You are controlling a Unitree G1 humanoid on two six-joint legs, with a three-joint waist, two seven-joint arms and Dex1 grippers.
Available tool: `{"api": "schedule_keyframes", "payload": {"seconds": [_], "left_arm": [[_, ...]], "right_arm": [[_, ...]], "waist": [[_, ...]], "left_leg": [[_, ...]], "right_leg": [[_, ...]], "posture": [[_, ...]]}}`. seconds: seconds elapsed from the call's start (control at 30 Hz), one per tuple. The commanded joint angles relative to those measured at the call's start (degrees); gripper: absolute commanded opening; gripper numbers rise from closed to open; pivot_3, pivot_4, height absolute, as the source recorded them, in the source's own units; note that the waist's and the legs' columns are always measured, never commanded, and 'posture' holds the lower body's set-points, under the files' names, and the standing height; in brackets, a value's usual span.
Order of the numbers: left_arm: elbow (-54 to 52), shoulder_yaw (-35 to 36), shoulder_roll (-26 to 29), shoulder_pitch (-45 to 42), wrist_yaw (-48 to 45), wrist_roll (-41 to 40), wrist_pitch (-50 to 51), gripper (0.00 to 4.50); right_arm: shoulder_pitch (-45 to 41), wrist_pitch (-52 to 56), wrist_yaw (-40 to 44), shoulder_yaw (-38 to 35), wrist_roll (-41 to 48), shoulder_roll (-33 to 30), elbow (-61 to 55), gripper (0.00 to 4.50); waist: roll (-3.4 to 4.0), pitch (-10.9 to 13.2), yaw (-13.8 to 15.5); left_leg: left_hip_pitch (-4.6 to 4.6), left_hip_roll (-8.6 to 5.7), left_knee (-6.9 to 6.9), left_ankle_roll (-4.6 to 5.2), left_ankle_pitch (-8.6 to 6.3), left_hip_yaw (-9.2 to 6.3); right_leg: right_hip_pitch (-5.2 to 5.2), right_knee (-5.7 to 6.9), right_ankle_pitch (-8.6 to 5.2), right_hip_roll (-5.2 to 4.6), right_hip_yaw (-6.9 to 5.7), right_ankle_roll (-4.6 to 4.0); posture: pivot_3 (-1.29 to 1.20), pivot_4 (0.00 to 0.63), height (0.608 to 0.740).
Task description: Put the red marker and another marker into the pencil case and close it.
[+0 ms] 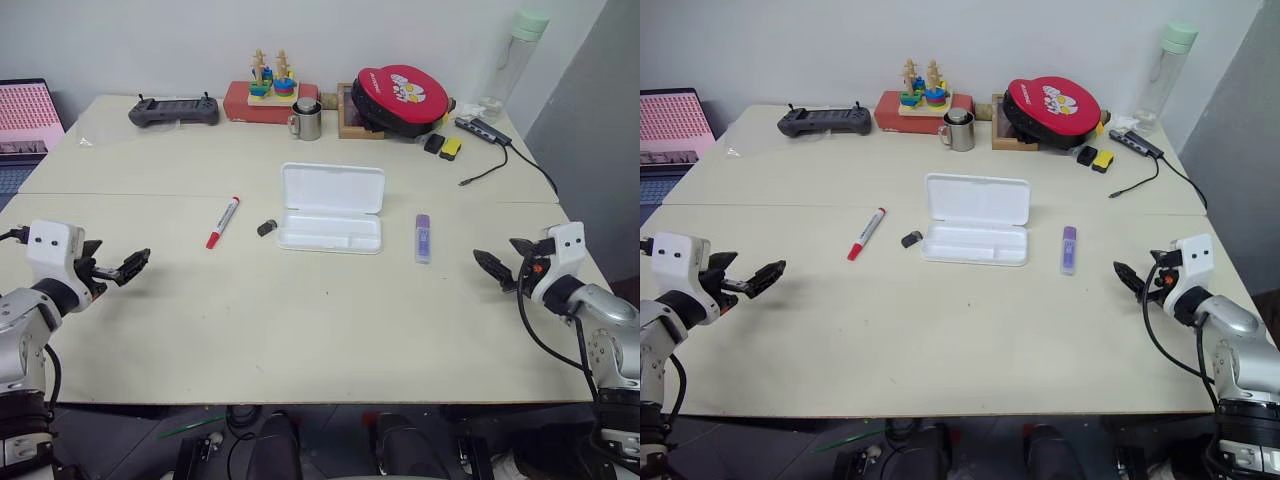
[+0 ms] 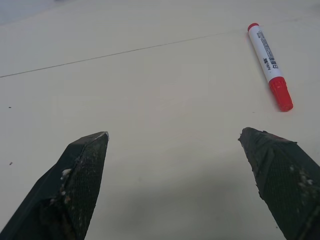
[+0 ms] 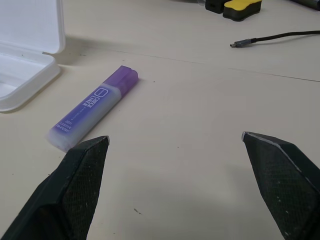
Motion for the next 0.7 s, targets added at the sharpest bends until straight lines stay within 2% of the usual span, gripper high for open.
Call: {"api": "schedule_keyframes", "payload": {"seconds": [0.03,0.33,0.7], "left_arm": [[-1.73,2.57,-0.19,-0.72,1.22,-0.94,-0.87,4.5],[-2.45,-0.47,-0.39,-1.0,1.15,1.02,-0.34,4.5],[-2.48,-0.31,-0.4,-0.68,1.45,1.34,-0.71,4.5]], "right_arm": [[-0.69,-1.47,0.39,-1.6,0.04,-0.82,-0.83,4.49],[-0.66,-1.04,0.2,-2.09,0.36,-1.01,-1.8,4.49],[-0.46,-1.2,0.59,-2.62,0.39,-1.17,-1.89,4.49]], "waist": [[0.0,0.0,0.0],[0.0,0.0,0.01],[0.0,0.0,0.0]], "left_leg": [[0.0,0.0,0.0,0.0,0.0,0.0],[0.0,0.0,0.0,0.0,0.0,0.0],[0.0,0.0,0.0,0.0,0.0,0.0]], "right_leg": [[0.0,0.0,0.0,0.0,0.0,0.0],[0.0,0.0,0.0,0.0,0.0,-0.01],[0.01,0.0,0.0,0.0,0.0,-0.01]], "posture": [[0.0,0.15,0.74],[0.0,0.15,0.74],[0.0,0.15,0.74]]}}
